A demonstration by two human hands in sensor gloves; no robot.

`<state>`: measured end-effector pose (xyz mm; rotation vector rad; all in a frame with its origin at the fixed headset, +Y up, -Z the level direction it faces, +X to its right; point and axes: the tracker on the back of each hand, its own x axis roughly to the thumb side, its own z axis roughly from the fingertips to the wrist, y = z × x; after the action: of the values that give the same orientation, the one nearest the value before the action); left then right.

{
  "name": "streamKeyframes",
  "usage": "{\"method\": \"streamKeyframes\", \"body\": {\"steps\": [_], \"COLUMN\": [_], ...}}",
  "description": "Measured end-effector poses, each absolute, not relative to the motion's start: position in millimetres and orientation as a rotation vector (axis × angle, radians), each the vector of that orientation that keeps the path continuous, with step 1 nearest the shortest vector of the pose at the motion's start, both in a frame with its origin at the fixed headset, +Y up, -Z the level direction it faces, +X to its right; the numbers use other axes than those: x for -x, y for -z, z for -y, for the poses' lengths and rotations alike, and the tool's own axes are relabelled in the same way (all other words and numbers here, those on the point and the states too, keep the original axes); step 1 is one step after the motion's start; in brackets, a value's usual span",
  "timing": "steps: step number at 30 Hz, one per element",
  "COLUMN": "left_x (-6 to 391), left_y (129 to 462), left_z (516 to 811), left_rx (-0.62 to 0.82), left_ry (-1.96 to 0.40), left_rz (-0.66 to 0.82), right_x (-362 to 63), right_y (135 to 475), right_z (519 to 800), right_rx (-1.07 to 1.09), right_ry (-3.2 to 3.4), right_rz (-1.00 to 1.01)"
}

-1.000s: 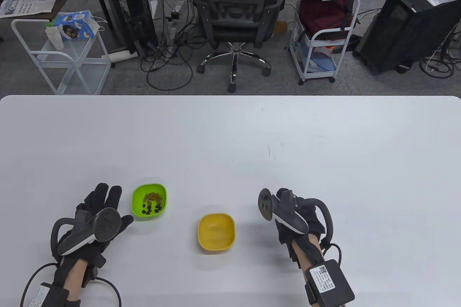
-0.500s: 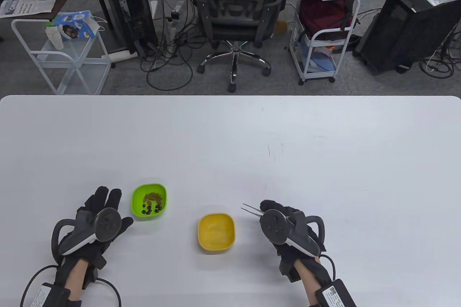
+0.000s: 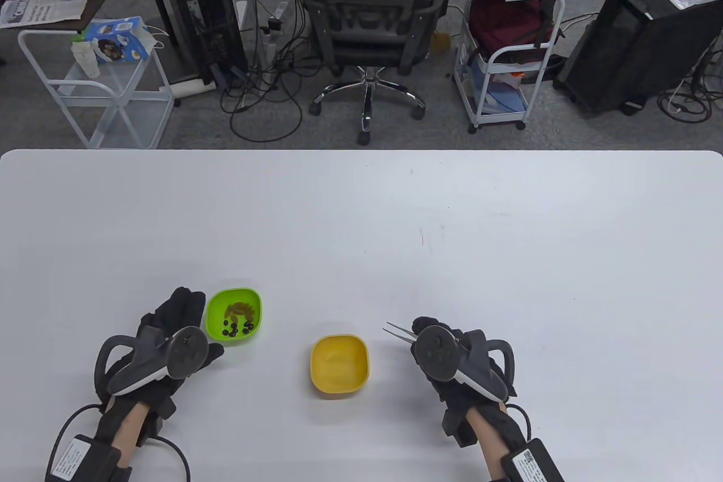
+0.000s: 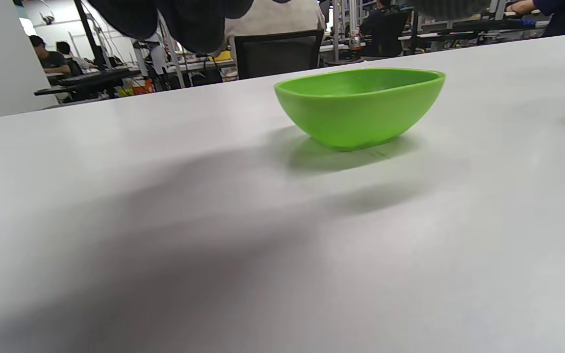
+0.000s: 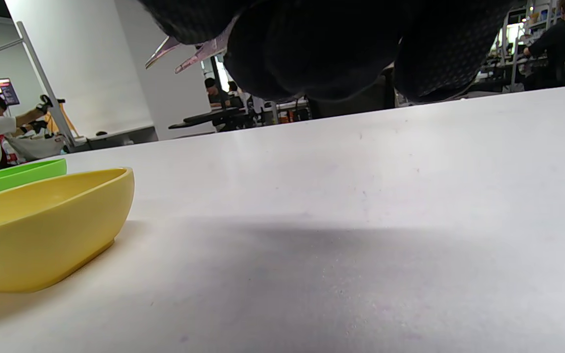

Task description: Pick coffee beans with tweezers into small dish

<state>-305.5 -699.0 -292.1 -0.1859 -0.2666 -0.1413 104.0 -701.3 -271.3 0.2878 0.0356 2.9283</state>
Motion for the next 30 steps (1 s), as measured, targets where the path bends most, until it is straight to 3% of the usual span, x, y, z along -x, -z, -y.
{"method": "streamKeyframes", "body": {"steps": [6, 14, 30], "left_x": [296, 292, 287], "left_y": [318, 358, 368], "left_z": [699, 705, 726], "left_rx": [0.255, 0.468, 0.466], "left_ry": [0.127, 0.048, 0.103], "left_rz": [0.285, 0.281, 0.327], "right_x": [-103, -104, -107], "right_y": [272, 274, 277], "right_z": [702, 703, 705], "right_rx": [-0.299, -0.304, -0.286], "right_ry": [-2.92, -2.91, -2.894], "right_rz": [-0.053, -0.073, -0.098]}}
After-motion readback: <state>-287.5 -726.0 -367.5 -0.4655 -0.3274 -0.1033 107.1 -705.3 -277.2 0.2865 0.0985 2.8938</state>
